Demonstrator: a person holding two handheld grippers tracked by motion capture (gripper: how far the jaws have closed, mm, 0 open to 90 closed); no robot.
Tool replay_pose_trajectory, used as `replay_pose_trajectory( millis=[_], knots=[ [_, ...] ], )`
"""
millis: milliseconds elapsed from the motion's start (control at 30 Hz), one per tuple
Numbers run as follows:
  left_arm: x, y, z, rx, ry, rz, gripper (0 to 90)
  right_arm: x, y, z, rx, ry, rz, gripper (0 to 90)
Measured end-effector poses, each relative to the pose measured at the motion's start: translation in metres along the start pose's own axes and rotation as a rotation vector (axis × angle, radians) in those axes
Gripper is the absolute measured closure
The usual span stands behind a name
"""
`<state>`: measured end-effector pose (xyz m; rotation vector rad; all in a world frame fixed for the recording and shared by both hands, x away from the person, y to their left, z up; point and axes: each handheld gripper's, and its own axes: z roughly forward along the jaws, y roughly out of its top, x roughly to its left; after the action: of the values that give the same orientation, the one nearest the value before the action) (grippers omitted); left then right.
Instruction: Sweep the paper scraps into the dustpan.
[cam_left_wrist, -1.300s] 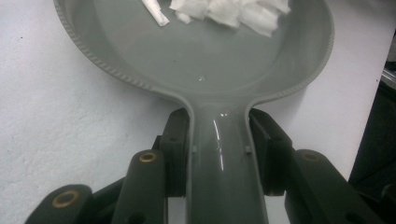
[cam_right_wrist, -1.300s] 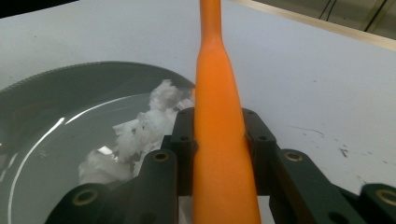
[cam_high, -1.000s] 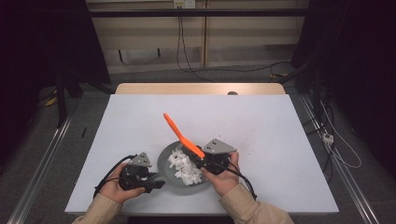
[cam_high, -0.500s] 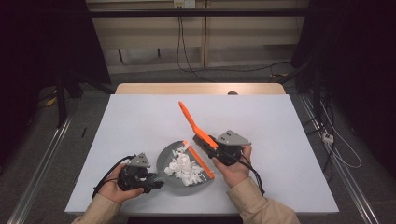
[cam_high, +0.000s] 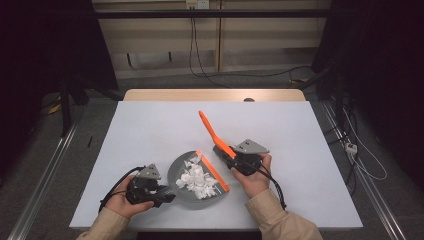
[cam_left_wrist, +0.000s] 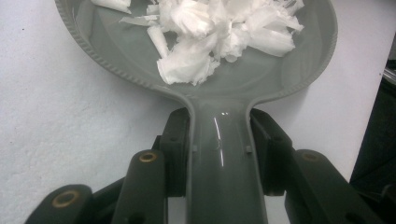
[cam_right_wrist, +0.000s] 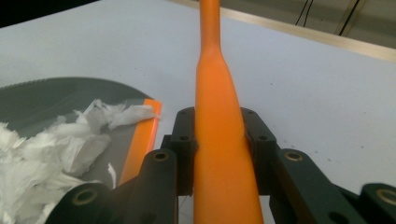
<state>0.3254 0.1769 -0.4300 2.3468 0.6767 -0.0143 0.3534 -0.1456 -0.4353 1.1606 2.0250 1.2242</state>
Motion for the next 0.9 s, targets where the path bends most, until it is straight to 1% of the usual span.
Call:
replay_pose_trajectory(
  millis=[33,67,100,133,167,233,300,333,367,400,433,500,567,633,700,767,833,900],
  knots=[
    [0.000,0.000,0.000,-0.007,0.000,-0.009,62.2,0.000,0.001,-0.001,0.006,-0.003,0.012,70.5],
    [0.000,0.000,0.000,-0.006,0.000,-0.009,62.2,0.000,0.001,-0.002,0.014,-0.014,0.022,69.3],
    [-0.001,0.000,0.000,-0.008,-0.003,-0.011,62.2,0.000,0.003,-0.002,0.026,-0.020,0.023,65.4],
    [0.000,0.000,0.000,-0.003,-0.002,-0.003,62.2,-0.001,0.004,-0.002,0.037,-0.015,0.027,63.4],
    [0.000,0.001,-0.001,-0.004,0.000,-0.002,62.2,-0.002,0.006,-0.002,0.048,-0.011,0.037,64.0],
    [0.000,0.001,-0.001,-0.002,0.000,-0.002,62.2,-0.002,0.010,-0.003,0.070,-0.005,0.033,63.7],
    [0.000,0.001,0.000,0.001,-0.001,-0.006,62.2,-0.002,0.013,-0.002,0.088,-0.001,0.033,65.3],
    [0.000,0.001,0.000,0.003,0.001,-0.003,62.2,-0.002,0.014,-0.001,0.108,-0.003,0.027,68.0],
    [0.000,0.001,0.000,0.003,0.002,-0.003,62.2,-0.002,0.015,-0.001,0.124,-0.023,0.006,70.8],
    [0.000,0.001,0.000,0.003,0.002,-0.001,62.2,-0.001,0.015,-0.001,0.131,-0.020,-0.012,71.0],
    [0.000,0.001,0.000,0.005,0.000,-0.003,62.2,0.001,0.016,0.000,0.139,-0.013,-0.006,71.1],
    [0.000,0.002,0.000,0.006,0.002,0.002,62.2,0.007,0.018,0.001,0.153,0.000,-0.022,71.2],
    [0.000,0.002,0.001,-0.003,0.000,-0.010,62.3,0.013,0.019,0.003,0.152,0.009,-0.044,71.2],
    [0.000,0.002,0.001,0.004,0.002,0.001,62.2,0.019,0.020,0.006,0.146,0.016,-0.058,71.2],
    [0.000,0.002,0.002,0.009,0.000,-0.003,62.3,0.024,0.021,0.008,0.140,0.032,-0.073,71.2],
    [0.000,0.002,0.002,0.010,-0.003,-0.004,62.3,0.029,0.022,0.009,0.133,0.050,-0.074,71.1],
    [0.001,0.002,0.002,0.013,-0.002,0.000,62.2,0.033,0.022,0.010,0.125,0.083,-0.059,71.2],
    [0.001,0.001,0.002,0.004,0.000,-0.003,62.2,0.036,0.023,0.008,0.108,0.091,-0.072,71.2]
  ],
)
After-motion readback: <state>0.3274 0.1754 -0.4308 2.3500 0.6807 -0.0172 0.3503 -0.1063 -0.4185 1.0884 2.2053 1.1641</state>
